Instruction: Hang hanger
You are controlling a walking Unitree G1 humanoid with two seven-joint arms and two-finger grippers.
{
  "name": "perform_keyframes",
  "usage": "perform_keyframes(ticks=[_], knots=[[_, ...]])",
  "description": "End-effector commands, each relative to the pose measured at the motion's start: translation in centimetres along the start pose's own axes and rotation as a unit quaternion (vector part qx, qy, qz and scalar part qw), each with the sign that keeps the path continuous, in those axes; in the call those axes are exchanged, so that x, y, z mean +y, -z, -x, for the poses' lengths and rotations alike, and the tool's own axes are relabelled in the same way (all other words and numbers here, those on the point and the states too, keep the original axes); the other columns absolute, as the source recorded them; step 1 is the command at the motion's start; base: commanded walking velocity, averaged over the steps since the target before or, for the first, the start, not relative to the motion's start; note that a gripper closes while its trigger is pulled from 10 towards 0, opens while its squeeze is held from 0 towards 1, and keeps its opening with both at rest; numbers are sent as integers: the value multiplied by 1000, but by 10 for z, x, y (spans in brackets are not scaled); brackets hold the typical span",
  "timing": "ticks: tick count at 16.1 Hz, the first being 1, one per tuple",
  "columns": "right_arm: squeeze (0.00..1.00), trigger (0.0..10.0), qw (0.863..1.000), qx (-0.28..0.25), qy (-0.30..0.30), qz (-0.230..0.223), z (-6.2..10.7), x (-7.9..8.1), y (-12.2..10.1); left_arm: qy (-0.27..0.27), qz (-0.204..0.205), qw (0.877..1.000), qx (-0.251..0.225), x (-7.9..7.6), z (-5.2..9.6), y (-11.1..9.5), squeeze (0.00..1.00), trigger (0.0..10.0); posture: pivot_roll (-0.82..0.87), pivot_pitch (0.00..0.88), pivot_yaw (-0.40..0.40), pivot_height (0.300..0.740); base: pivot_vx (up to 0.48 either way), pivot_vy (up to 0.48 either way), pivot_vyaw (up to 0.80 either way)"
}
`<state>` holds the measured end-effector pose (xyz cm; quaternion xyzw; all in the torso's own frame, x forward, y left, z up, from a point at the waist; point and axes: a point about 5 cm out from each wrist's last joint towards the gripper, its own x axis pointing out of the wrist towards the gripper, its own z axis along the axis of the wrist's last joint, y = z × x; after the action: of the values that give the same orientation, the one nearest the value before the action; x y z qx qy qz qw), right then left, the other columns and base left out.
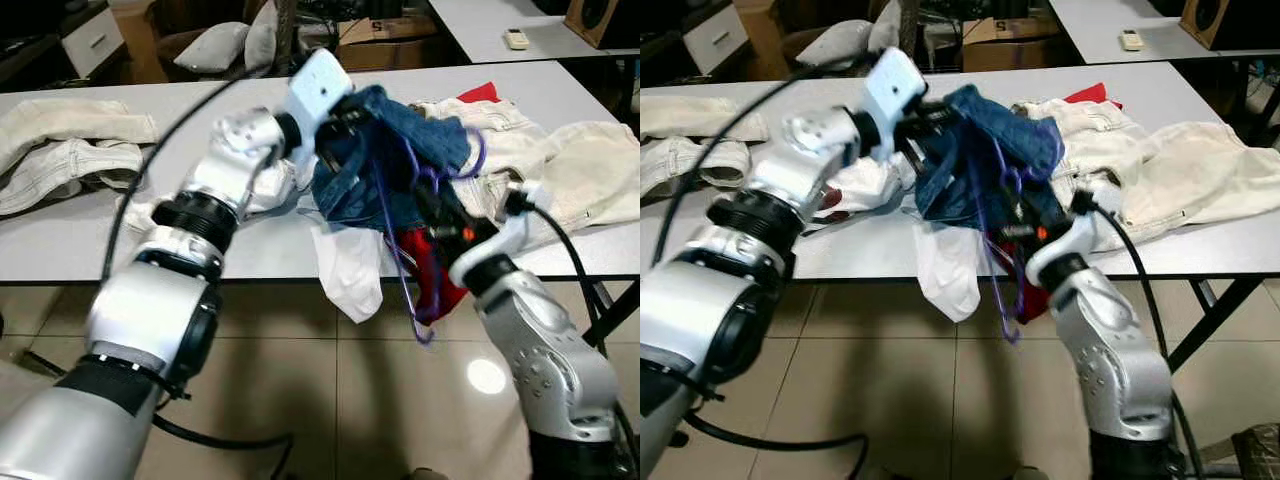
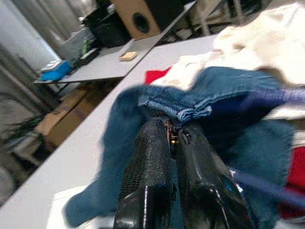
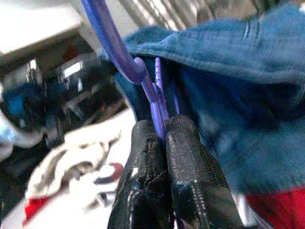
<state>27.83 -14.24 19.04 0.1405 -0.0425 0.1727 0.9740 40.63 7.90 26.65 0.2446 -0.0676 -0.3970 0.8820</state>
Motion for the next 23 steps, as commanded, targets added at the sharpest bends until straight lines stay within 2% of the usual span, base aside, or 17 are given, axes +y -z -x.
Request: perform_keyframes(ticks=[1, 3, 4, 6, 8, 9, 10, 11, 12, 13, 15, 16, 17, 18, 19, 21, 23], knots=[[0, 10000, 999, -42, 1, 15, -1, -2, -17, -22, -35, 999, 20, 15, 9, -2, 0, 0, -193, 0, 118, 740, 0, 0, 0], [0, 10000, 992, -31, -96, 82, -1, 16, -30, -86, -77, 993, 19, 43, 27, -11, 0, 0, -190, 0, 111, 740, 0, 0, 0], [0, 10000, 991, -43, -100, 84, -4, 18, -37, -109, -97, 989, 4, 54, 33, -22, 0, 0, -190, 0, 111, 740, 0, 0, 0], [0, 10000, 990, -124, -45, 54, -14, 7, -70, -152, -156, 973, -76, 76, 47, -67, 0, 0, -179, 0, 99, 740, 0, 0, 0], [0, 10000, 988, -147, -32, 37, -13, 3, -79, -145, -150, 971, -113, 78, 48, -85, 0, 0, -174, 0, 92, 740, 0, 0, 0], [0, 10000, 992, -123, -20, 20, -10, -3, -71, -106, -136, 978, -121, 73, 44, -91, 0, 0, -174, 0, 92, 740, 0, 0, 0], [0, 10000, 998, 45, 41, 32, -3, -21, -21, -25, -118, 988, -92, 51, 29, -74, 0, 0, -175, 0, 94, 740, 0, 0, 0], [0, 10000, 987, 125, 82, 50, 6, -32, 6, 17, -108, 992, -69, 37, 22, -59, 0, 0, -174, 0, 97, 740, 0, 0, 0], [0, 10000, 985, 134, 110, 22, 16, -37, 19, 46, -100, 993, -33, 22, 15, -38, 0, 0, -173, 0, 101, 740, 0, 0, 0], [0, 10000, 985, 131, 111, 4, 19, -36, 22, 56, -98, 993, -20, 16, 13, -30, 0, 0, -173, 0, 101, 740, 0, 0, 0], [0, 10000, 987, 140, 81, -17, 31, -20, 24, 107, -86, 990, 21, -7, 11, -5, 0, 0, -185, 0, 116, 740, 0, 0, 0], [0, 10000, 989, 139, 43, -10, 34, -10, 21, 104, -85, 991, 23, -9, 10, -4, 0, 0, -188, 0, 121, 740, 0, 0, 0], [0, 10000, 993, 120, 12, 0, 33, -2, 15, 102, -84, 991, 25, -9, 9, -4, 0, 0, -192, 0, 125, 740, 0, 0, 0], [0, 10000, 997, 65, -29, -5, 29, 11, -2, 102, -86, 991, 32, -10, 8, -2, 0, 0, -200, 0, 131, 740, 0, 0, 0], [0, 10000, 998, 47, -29, -7, 27, 12, -7, 103, -86, 990, 35, -11, 7, -1, 0, 0, -201, 0, 132, 740, 0, 0, 0], [0, 10000, 1000, -1, 15, -27, 18, 3, -19, 115, -75, 990, 39, -14, 8, 1, 0, 0, -207, 0, 137, 740, 0, 0, 0], [0, 10000, 997, -41, 20, -56, 3, -3, -29, 164, -55, 983, 58, -16, 17, 8, 0, 0, -208, 0, 141, 740, 0, 0, 0]])
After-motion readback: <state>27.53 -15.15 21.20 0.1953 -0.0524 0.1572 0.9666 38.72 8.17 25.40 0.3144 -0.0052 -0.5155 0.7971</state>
